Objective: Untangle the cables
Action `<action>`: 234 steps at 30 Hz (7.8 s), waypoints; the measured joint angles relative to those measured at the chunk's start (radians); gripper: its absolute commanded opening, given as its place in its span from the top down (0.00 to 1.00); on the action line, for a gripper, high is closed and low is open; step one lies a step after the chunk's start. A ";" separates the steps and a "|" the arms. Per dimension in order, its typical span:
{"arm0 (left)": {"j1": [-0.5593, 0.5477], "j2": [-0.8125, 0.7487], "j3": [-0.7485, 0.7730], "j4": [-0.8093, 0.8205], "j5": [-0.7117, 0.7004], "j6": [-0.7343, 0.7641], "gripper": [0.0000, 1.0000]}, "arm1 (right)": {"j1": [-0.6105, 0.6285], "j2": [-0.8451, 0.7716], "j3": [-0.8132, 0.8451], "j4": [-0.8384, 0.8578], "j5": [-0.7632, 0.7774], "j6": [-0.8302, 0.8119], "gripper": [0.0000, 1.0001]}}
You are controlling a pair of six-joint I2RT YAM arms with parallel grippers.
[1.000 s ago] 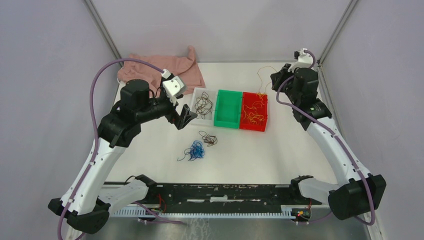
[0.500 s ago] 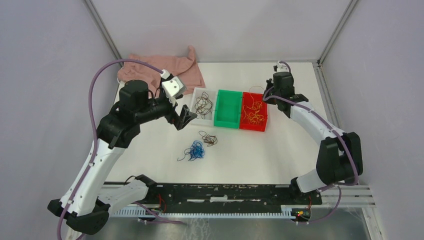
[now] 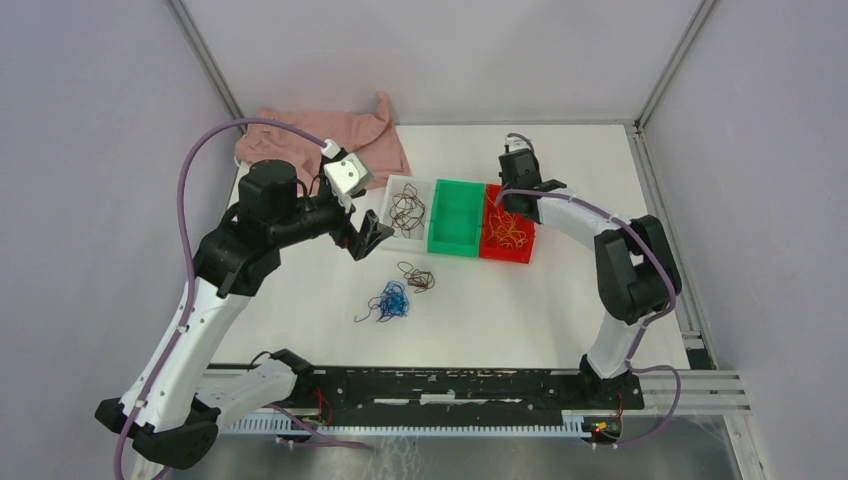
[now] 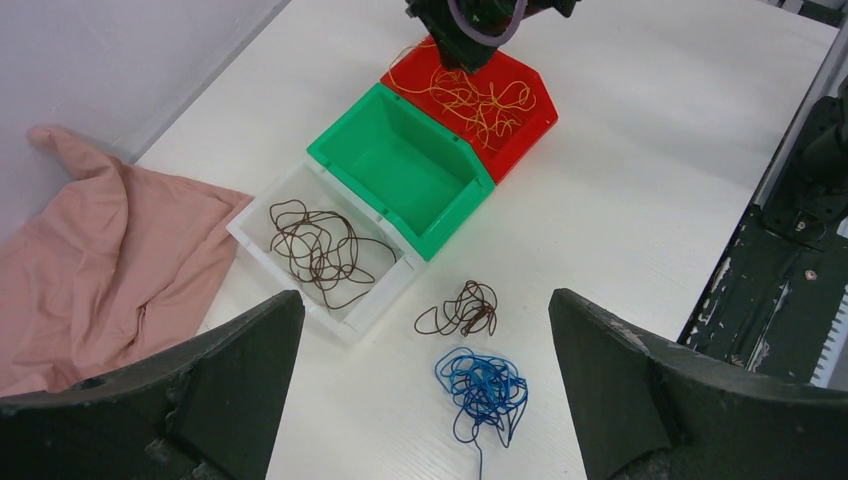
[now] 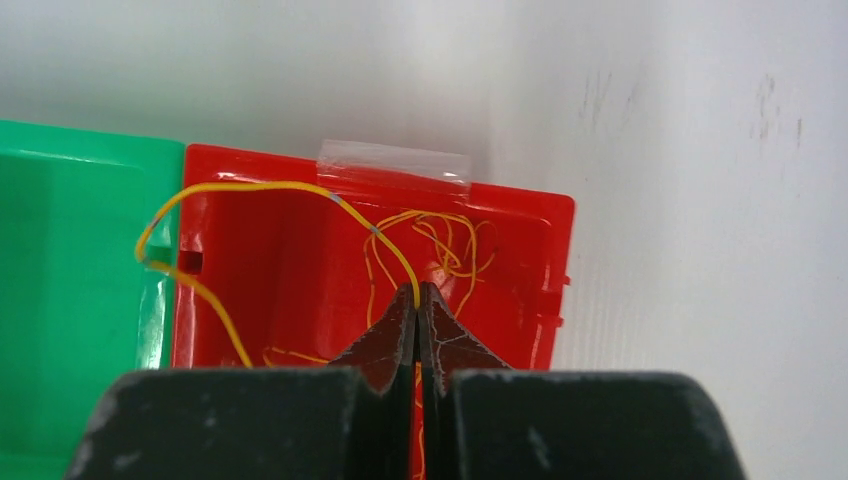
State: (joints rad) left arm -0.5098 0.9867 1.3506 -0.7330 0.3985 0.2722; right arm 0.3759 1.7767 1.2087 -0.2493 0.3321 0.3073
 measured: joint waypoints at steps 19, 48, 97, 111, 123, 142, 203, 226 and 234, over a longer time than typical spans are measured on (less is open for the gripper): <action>0.005 0.004 -0.024 -0.012 -0.001 0.031 0.01 | 0.076 0.126 0.100 -0.029 0.102 -0.077 0.62; 0.072 0.045 -0.032 -0.045 0.016 0.067 0.01 | 0.101 0.051 0.198 -0.037 -0.279 -0.187 0.47; 0.077 0.029 -0.032 -0.047 0.027 0.068 0.00 | 0.002 -0.103 -0.068 0.092 -0.069 -0.023 0.63; 0.077 0.028 -0.032 -0.047 0.030 0.069 0.01 | 0.021 -0.142 -0.135 0.170 -0.091 0.072 0.87; 0.079 0.026 -0.032 -0.048 0.030 0.070 0.01 | 0.043 0.023 -0.177 0.190 -0.035 0.111 0.91; 0.223 0.144 -0.137 -0.144 0.098 0.165 0.01 | 0.093 -0.311 -0.062 0.061 -0.039 0.048 0.48; 0.301 -0.072 -0.404 -0.098 0.364 0.546 0.28 | 0.615 -0.266 -0.148 0.232 -0.594 0.033 1.00; 0.293 -0.041 -0.359 -0.230 0.500 0.714 0.97 | 0.608 -0.272 -0.137 0.314 -0.768 0.114 0.92; 0.289 -0.115 -0.363 -0.108 0.465 0.618 0.97 | 0.510 -0.345 -0.269 0.423 -0.781 0.206 0.75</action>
State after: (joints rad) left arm -0.2211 0.8719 0.9878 -0.8410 0.8639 0.8898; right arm 0.8860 1.4315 0.9401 0.1734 -0.4492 0.5133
